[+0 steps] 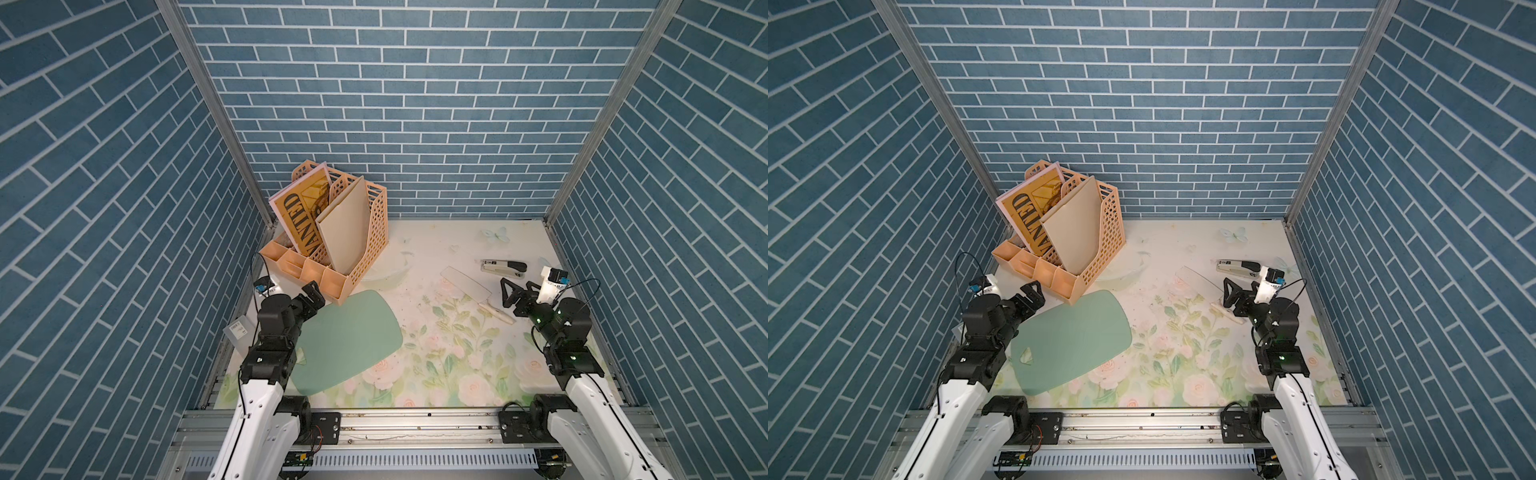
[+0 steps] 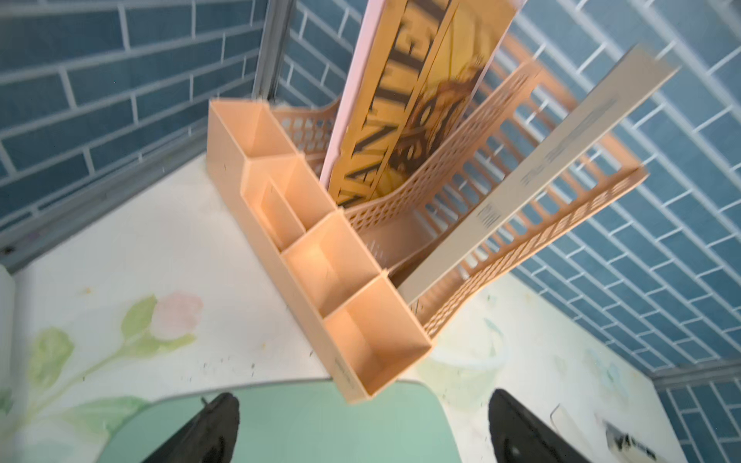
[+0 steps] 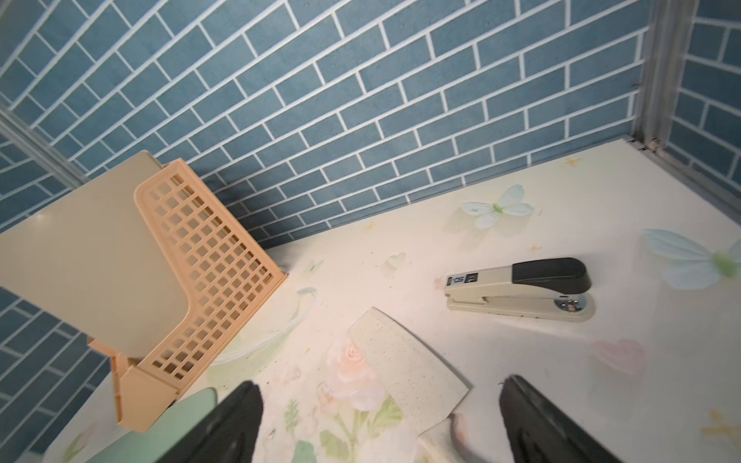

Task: Align the knife with the edge of the cutting board
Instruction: Move the work surface to the center of the board.

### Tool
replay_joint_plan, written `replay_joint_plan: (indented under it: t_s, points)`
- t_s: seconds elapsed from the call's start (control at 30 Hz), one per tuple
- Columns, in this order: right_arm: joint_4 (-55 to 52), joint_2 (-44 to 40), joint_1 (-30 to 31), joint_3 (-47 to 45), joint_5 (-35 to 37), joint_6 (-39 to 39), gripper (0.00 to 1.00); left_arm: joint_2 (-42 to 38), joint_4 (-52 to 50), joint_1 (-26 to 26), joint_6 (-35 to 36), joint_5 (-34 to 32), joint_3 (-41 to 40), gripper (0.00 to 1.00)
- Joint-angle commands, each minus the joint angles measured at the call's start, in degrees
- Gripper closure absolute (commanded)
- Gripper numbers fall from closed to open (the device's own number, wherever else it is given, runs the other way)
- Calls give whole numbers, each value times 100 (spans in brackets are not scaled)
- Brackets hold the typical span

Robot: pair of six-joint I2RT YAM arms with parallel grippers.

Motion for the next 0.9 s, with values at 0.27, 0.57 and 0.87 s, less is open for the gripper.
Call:
replay_joint_plan:
  t_s: [0.27, 0.57, 0.87]
  points:
    - [-599, 426, 1276, 416, -596, 414, 10, 1178, -683, -2, -332, 569, -27, 0]
    - [-209, 2207, 3621, 1015, 643, 870, 10, 1652, -983, -451, -904, -104, -255, 0]
    - [208, 4054, 4968, 1872, 1350, 1521, 10, 1734, -1546, -656, -1587, -462, -441, 0]
